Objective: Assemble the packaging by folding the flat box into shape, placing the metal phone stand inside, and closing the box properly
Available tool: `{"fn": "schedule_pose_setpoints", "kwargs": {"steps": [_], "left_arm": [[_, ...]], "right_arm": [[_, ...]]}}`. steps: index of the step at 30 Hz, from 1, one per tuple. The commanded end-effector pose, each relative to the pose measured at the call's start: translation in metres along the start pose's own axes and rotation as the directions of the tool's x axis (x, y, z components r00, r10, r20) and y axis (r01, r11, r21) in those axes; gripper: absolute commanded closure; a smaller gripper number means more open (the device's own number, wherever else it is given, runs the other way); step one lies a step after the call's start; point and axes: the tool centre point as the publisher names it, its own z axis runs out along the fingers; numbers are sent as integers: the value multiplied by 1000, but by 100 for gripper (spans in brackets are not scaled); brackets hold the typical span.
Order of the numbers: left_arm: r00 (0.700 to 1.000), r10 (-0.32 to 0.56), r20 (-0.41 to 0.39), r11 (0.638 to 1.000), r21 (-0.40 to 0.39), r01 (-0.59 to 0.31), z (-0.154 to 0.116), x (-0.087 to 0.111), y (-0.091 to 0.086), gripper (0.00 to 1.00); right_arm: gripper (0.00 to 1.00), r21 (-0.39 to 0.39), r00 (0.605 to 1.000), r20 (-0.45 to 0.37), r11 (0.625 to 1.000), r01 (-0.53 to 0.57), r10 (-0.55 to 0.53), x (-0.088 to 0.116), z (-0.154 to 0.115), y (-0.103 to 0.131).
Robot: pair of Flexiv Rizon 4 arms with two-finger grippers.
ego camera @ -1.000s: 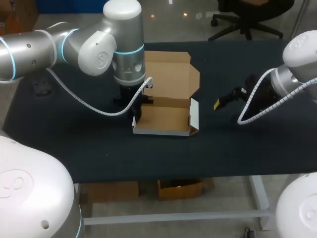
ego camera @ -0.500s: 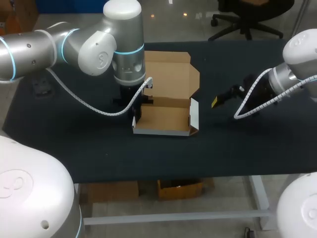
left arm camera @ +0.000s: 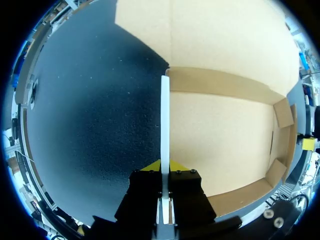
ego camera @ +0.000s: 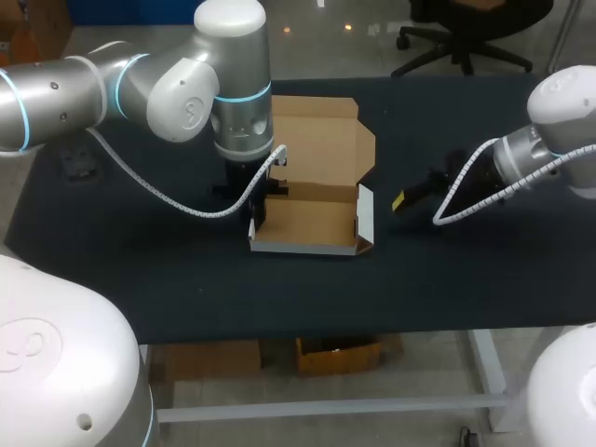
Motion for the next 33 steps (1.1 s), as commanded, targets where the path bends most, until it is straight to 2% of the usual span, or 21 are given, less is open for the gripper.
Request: {"fn": "schedule_pose_setpoints", "kwargs": {"steps": [1,8,15,17,19,23,33], "left_arm": [[1000,-1,6,1000,2,1,-1,1,0,100],[1000,-1,6,1000,2,1,-1,1,0,100],[1000,-1,6,1000,2,1,-1,1,0,100],[1000,-1,6,1000,2,1,-1,1,0,100],[1000,-1,6,1000,2,1,-1,1,0,100],[1000,-1,6,1000,2,1,-1,1,0,100],[1000,-1,6,1000,2,1,-1,1,0,100]], "right_arm": [[51,28,1000,-8,1000,1,-1,3,7,7],[51,61,1000,-18,998,-14,15,3,19,8],[50,81,997,-69,997,-19,25,1,33,8],[45,82,997,-73,996,-19,25,1,35,8],[44,83,996,-81,996,-21,27,2,36,8],[51,85,993,-110,996,-23,33,6,38,5],[54,57,989,-137,997,-45,52,16,40,-5]]}}
